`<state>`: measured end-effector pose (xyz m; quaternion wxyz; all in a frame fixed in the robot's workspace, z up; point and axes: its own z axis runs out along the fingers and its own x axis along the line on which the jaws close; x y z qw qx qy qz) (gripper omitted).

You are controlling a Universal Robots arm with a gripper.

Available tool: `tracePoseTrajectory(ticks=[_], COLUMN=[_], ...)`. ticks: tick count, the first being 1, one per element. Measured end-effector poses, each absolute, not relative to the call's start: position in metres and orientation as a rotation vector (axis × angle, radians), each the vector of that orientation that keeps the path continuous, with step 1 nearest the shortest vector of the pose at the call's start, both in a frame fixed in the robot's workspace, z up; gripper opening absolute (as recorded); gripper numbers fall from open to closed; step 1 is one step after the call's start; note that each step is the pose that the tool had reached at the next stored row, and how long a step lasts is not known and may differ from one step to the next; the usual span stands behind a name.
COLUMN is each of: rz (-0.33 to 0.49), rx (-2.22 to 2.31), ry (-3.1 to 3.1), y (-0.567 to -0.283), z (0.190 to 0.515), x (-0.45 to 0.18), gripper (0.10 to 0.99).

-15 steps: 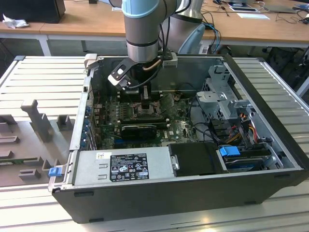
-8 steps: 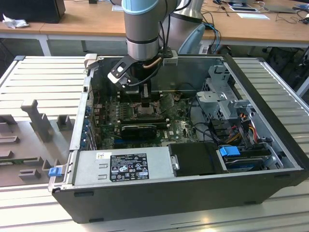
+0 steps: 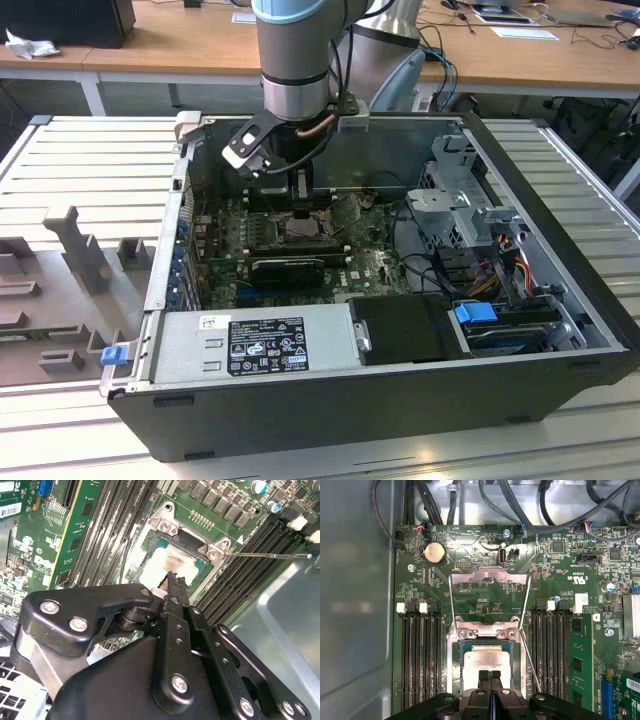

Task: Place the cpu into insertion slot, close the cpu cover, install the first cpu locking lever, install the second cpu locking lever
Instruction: 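Close the cpu cover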

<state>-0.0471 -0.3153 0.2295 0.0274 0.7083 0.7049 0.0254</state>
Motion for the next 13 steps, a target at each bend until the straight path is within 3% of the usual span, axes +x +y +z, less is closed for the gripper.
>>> tracePoseTrajectory(ticks=[13], rz=[0.058], rx=[2.202], ry=[2.190], y=[-0.3158], z=[0.2386], x=[-0.0360], gripper=[0.106])
